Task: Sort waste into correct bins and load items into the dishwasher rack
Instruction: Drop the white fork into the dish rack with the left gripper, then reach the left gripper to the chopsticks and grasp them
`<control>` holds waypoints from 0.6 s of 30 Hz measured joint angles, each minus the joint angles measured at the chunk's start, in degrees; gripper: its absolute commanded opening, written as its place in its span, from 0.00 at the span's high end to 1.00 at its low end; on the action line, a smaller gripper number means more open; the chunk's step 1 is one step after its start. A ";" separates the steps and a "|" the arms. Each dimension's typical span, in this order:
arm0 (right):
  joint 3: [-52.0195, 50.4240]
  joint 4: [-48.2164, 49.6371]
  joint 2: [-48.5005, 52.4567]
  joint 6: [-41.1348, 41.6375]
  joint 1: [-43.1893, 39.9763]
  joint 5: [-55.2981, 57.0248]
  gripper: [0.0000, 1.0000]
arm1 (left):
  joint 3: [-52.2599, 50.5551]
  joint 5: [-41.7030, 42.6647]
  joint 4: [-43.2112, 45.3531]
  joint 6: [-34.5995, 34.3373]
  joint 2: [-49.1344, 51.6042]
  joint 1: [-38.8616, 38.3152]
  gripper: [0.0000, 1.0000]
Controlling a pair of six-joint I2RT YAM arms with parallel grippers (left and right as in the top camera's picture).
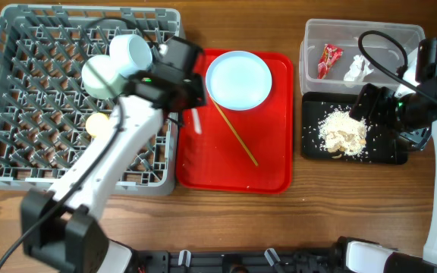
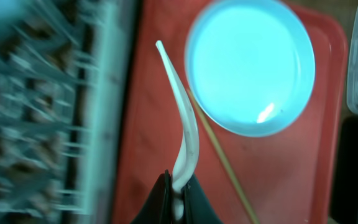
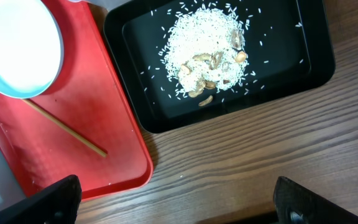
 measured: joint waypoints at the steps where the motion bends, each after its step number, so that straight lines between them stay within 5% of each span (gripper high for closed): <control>1: 0.00 0.00 0.00 0.00 0.00 0.00 0.00 | 0.00 0.00 -0.02 2.25 -1.03 1.90 0.96; 10: 0.00 -0.02 0.00 0.00 0.00 0.00 0.00 | 0.00 -0.02 0.90 21.64 0.31 9.75 0.96; 11: 0.00 0.00 0.00 0.00 0.00 0.00 0.00 | 0.00 -0.02 0.98 22.62 1.49 10.08 0.91; 12: 0.00 0.00 0.00 0.00 0.00 0.00 0.00 | 0.00 -0.02 0.98 23.15 2.58 10.25 0.67; 14: 0.00 0.00 0.00 0.00 0.00 0.00 0.00 | 0.00 -0.04 1.51 24.20 4.35 10.32 0.57; 15: 0.00 0.00 0.00 0.00 0.00 0.00 0.00 | 0.00 -0.02 2.05 24.28 5.35 10.32 0.44; 18: 0.00 0.00 0.00 0.00 0.00 0.00 0.00 | -0.02 -0.09 3.58 24.81 6.08 10.32 0.42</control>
